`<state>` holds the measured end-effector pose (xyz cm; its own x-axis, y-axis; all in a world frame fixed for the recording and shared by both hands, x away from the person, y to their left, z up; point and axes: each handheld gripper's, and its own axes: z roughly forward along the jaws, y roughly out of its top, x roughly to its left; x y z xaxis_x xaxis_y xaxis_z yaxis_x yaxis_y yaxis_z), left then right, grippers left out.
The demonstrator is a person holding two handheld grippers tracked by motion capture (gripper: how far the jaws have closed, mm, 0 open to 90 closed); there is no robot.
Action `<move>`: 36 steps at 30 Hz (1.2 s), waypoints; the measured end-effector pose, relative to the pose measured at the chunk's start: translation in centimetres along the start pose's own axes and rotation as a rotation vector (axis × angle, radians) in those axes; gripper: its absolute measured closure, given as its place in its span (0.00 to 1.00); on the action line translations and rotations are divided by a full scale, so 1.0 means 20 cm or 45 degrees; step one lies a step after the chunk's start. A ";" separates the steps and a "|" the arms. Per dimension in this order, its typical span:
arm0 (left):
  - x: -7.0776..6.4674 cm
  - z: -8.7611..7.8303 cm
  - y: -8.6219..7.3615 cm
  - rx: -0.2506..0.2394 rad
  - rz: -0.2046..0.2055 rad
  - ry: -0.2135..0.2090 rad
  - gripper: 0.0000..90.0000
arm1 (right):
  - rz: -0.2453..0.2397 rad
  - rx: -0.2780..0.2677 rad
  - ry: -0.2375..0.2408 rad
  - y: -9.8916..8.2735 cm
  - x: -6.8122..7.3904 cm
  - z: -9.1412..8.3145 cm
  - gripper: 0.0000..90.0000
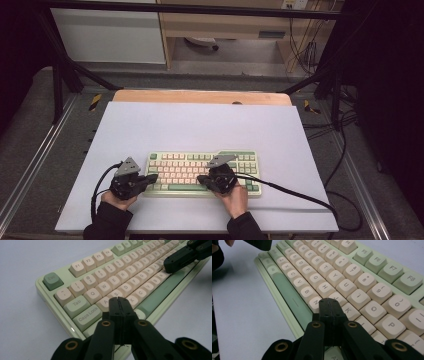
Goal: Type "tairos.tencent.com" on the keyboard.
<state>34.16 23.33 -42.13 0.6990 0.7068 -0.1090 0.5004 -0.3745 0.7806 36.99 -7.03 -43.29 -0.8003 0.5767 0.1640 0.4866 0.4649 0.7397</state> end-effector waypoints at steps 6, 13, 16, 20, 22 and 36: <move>0.00 -0.01 0.00 -0.003 0.001 -0.001 0.99 | -0.007 -0.013 -0.006 0.02 0.01 -0.03 1.00; 0.00 -0.03 0.01 -0.027 0.007 -0.012 0.99 | -0.003 -0.050 -0.053 0.03 -0.04 -0.16 1.00; 0.01 -0.04 0.01 -0.029 0.017 -0.001 0.93 | 0.030 -0.083 -0.075 0.00 -0.08 -0.23 0.97; 0.01 -0.05 0.01 -0.038 0.025 0.011 0.81 | 0.080 -0.097 -0.097 -0.05 -0.14 -0.33 0.87; 0.02 -0.06 0.01 -0.033 0.027 0.003 0.73 | 0.100 -0.109 -0.100 -0.08 -0.18 -0.37 0.78; 0.09 -0.12 -0.03 -0.063 0.009 -0.001 0.31 | 0.171 -0.166 -0.209 -0.29 -0.35 -0.60 0.20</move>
<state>33.92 26.19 -41.32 0.7027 0.7039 -0.1037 0.4697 -0.3494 0.8107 35.54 -21.80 -40.98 -0.6584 0.7341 0.1661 0.5269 0.2919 0.7982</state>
